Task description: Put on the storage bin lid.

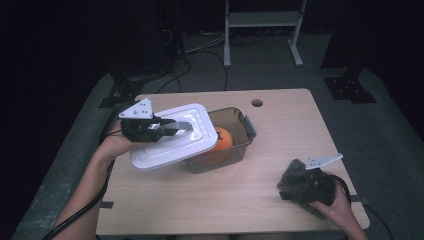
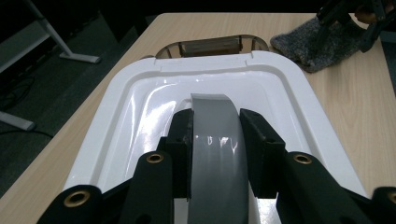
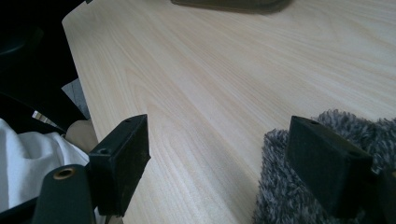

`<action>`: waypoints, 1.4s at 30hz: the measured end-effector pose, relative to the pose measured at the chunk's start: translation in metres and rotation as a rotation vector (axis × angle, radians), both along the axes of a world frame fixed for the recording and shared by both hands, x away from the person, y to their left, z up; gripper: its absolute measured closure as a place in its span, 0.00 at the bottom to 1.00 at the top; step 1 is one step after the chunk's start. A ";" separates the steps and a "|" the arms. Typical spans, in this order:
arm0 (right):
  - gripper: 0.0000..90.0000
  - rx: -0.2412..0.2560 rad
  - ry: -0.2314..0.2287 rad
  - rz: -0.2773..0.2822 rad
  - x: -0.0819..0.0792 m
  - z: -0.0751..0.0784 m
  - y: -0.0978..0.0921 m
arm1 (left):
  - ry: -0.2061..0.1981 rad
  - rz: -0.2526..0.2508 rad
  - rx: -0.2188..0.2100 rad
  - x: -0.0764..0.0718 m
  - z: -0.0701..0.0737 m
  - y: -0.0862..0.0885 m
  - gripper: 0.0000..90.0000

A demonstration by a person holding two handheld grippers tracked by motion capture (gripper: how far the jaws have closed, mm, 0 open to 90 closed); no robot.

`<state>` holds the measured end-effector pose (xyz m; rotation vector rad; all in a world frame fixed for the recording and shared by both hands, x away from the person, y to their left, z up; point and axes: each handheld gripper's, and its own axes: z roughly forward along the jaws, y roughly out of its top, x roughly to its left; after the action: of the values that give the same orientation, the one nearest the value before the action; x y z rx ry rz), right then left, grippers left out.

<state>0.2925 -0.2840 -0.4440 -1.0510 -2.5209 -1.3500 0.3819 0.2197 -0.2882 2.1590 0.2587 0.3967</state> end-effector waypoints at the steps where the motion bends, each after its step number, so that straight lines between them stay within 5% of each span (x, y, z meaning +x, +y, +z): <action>1: 0.23 0.001 0.000 0.000 0.000 0.000 0.000 | 0.000 -0.004 0.002 0.001 0.000 -0.002 0.74; 42: 0.23 0.005 0.000 0.015 0.000 -0.001 0.001 | 0.013 -0.070 -0.018 0.038 -0.011 -0.071 0.74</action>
<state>0.2921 -0.2835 -0.4448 -1.0294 -2.5190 -1.3521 0.4204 0.1485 -0.2987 2.1471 0.1925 0.3396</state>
